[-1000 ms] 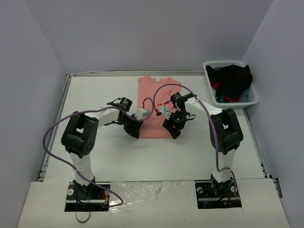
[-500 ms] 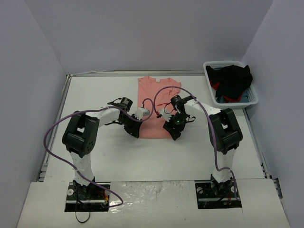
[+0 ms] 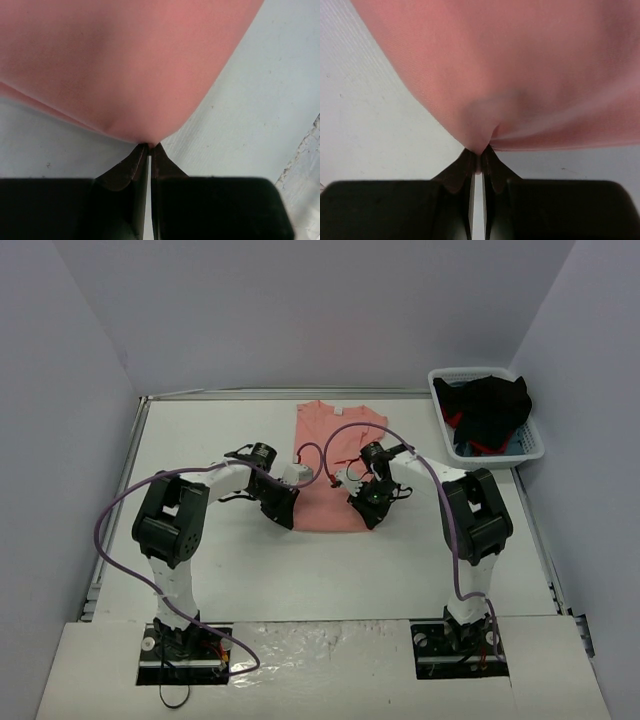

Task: Fold and stack the t-shirts
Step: Grab one side of the 2/3 rectangular tshirt with both arms, then fold the long partially folded tshirt into a neat square, then put the neatly folded tshirt into the corner of the board with the left arm

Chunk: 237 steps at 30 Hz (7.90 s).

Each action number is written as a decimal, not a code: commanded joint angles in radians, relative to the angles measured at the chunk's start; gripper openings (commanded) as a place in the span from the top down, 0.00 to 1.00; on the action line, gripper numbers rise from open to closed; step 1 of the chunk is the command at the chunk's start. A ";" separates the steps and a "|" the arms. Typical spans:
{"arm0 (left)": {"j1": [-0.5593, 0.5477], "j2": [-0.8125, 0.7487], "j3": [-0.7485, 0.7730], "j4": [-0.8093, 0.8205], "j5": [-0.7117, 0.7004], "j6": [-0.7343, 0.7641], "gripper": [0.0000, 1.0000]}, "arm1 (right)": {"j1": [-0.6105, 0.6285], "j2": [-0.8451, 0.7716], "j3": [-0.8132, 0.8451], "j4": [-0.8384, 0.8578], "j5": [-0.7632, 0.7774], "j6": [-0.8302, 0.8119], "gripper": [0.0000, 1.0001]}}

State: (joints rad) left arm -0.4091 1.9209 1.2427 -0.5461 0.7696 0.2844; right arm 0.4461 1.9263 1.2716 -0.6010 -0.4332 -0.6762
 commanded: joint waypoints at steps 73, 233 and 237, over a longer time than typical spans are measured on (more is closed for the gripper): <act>0.081 0.176 0.926 -0.549 0.008 0.259 0.98 | -0.168 0.207 0.782 -0.522 0.037 -0.227 1.00; 0.564 -0.276 0.124 -0.040 0.046 -0.306 0.44 | 0.405 0.430 0.750 -0.206 0.183 0.086 0.59; 0.564 -0.281 0.109 -0.022 0.045 -0.312 0.44 | 0.421 0.457 0.759 -0.206 0.201 0.087 0.59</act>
State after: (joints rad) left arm 0.1455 1.6554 1.3426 -0.6037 0.8131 -0.0021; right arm 0.8455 2.3566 1.9987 -0.7719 -0.2535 -0.5980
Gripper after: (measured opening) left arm 0.559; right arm 0.412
